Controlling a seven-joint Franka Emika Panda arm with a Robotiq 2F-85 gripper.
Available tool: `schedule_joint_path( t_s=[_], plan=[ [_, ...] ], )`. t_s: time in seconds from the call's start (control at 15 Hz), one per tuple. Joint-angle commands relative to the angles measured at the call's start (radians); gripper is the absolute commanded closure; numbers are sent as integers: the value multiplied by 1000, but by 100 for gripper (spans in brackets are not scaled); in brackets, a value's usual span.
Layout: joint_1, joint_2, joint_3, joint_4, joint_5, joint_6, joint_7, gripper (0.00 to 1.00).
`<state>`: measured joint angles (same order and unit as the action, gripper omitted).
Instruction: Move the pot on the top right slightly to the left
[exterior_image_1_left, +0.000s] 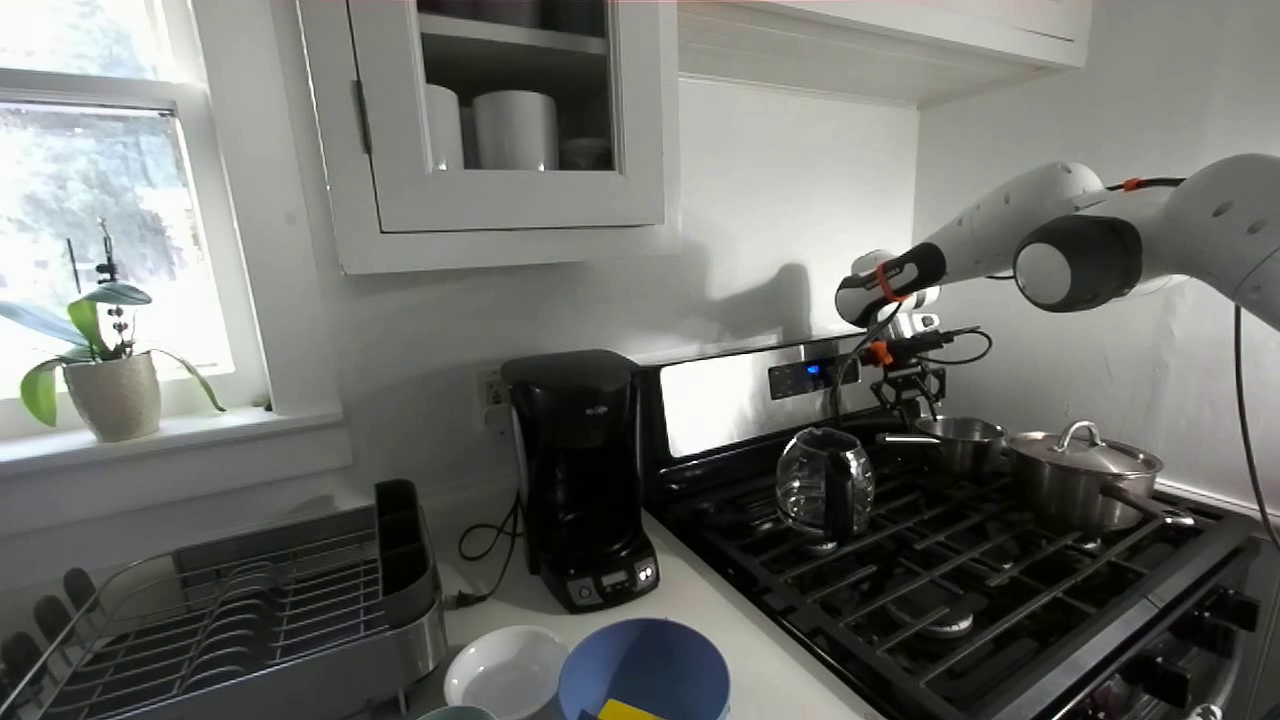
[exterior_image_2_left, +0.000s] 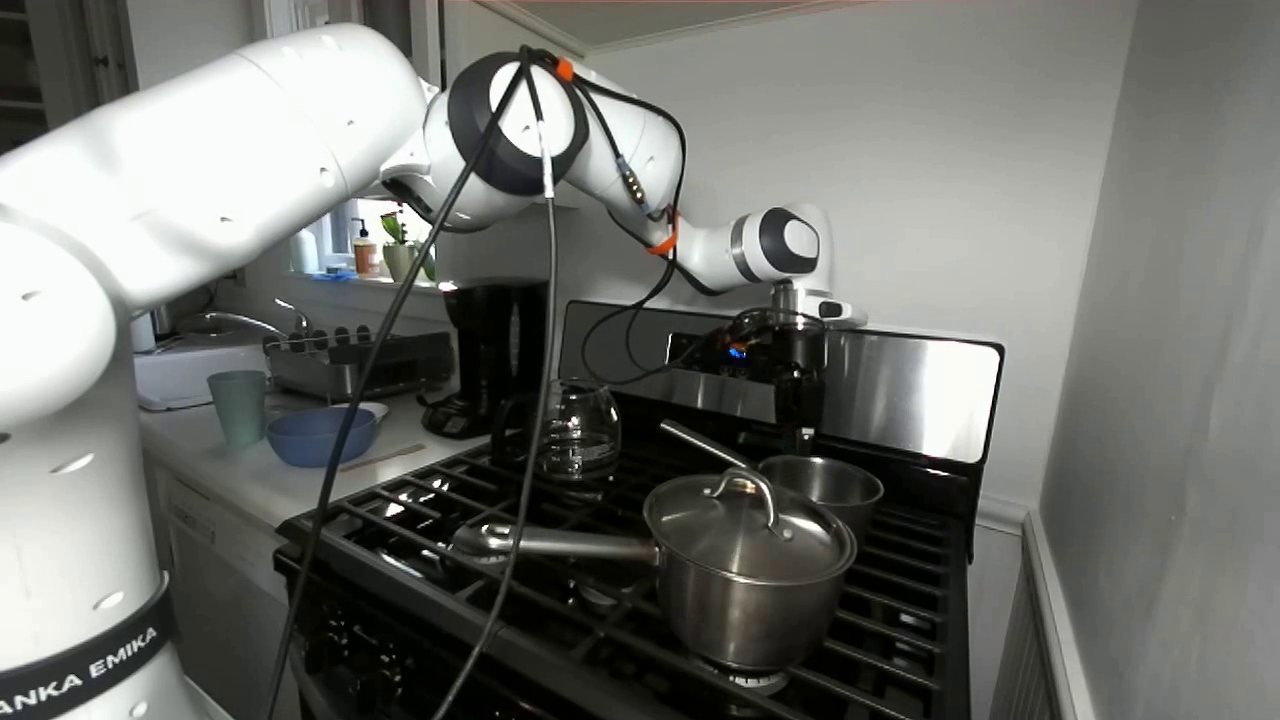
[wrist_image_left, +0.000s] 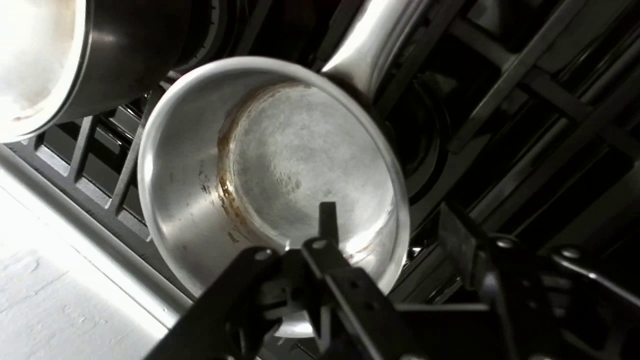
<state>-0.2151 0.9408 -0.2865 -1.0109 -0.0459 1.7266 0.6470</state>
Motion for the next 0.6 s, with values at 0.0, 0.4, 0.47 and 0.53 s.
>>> schedule_joint_path(
  t_s=[0.0, 0.4, 0.47, 0.53],
  plan=[
    [-7, -106, 28, -64, -6, -37, -181, 12],
    [52, -360, 9, -348, -108, 95, -467, 0],
    [59, -401, 9, -389, -132, 118, -508, 0],
    [64, -441, 9, -431, -157, 138, -551, 0]
  ],
)
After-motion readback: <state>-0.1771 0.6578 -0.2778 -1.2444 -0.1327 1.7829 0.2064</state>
